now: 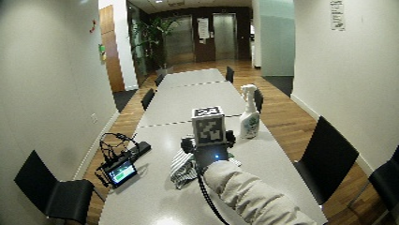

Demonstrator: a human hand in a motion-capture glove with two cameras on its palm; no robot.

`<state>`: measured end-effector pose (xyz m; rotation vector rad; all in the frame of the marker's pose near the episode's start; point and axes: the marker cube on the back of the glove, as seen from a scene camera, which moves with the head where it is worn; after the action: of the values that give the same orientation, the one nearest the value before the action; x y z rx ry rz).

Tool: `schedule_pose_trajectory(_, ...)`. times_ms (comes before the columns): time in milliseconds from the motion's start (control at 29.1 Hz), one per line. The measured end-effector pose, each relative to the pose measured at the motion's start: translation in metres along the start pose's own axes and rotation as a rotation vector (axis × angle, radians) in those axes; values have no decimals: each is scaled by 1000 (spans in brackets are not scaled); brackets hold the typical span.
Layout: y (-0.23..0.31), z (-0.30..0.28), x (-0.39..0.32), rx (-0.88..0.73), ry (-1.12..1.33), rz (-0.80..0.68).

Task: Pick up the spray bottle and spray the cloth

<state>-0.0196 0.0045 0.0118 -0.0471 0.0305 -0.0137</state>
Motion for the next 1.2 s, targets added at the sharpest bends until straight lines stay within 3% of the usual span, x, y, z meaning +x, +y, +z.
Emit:
schedule_pose_trajectory(446,25,-5,17,79,-149,-64)
schedule_pose_trajectory(618,34,-6,65,164,-391,-44)
schedule_pose_trajectory(824,28,3,162,397,-1051,3)
schedule_pose_trajectory(1030,-12,6,238,520,-1223,64)
schedule_pose_trajectory(1201,-25,-4,292,612,-1198,125)
